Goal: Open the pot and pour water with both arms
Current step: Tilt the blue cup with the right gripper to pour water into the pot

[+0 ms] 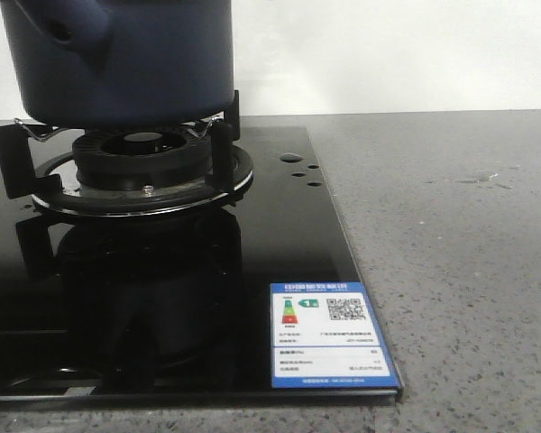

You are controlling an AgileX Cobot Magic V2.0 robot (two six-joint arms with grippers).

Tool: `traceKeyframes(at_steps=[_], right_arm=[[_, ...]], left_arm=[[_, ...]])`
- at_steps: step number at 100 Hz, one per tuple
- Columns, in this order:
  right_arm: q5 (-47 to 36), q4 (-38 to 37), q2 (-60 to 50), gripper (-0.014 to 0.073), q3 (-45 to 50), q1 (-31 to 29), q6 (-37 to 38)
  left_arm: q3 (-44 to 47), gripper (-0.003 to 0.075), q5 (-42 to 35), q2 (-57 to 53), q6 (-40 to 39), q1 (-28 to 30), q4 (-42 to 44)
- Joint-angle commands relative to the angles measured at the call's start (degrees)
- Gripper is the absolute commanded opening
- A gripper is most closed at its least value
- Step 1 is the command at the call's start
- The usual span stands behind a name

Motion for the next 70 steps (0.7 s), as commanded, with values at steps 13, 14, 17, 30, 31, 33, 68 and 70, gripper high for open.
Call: traceKeyframes(at_steps=[13, 14, 17, 30, 31, 33, 68, 70], right_arm=[[1.59, -14.72, -0.07, 0.0346, -4.75, 3.63, -0.93], [1.61, -15.04, -0.01, 0.0346, -4.75, 3.82, -0.93], [1.96, -16.76, 0.08, 0.0346, -4.75, 4.16, -0.93], [2.51, -20.99, 0.6, 0.0346, -4.75, 5.03, -0.93], [2.51, -21.28, 0.58, 0.0346, -4.75, 5.03, -0.93], [2.51, -21.59, 0.58, 0.0346, -4.75, 5.12, -0.93], [2.41, -30.87, 0.58, 0.0346, -4.75, 5.12, -2.31], [2.41, -30.87, 0.58, 0.0346, -4.75, 5.12, -2.93]], left_arm=[[-2.28, 0.0358, -5.82, -1.27, 0.17, 0.22, 0.3], [-2.28, 0.0358, -5.82, -1.27, 0.17, 0.22, 0.3], [-2.28, 0.0358, -5.82, -1.27, 0.17, 0.22, 0.3], [-2.28, 0.0358, -5.82, -1.27, 0.17, 0.22, 0.3], [-2.28, 0.0358, -5.82, -1.27, 0.17, 0.22, 0.3], [-2.28, 0.0358, -5.82, -1.27, 0.17, 0.22, 0.3], [-2.28, 0.0358, -5.82, -1.27, 0.17, 0.22, 0.3], [-2.28, 0.0358, -5.82, -1.27, 0.17, 0.22, 0.3]])
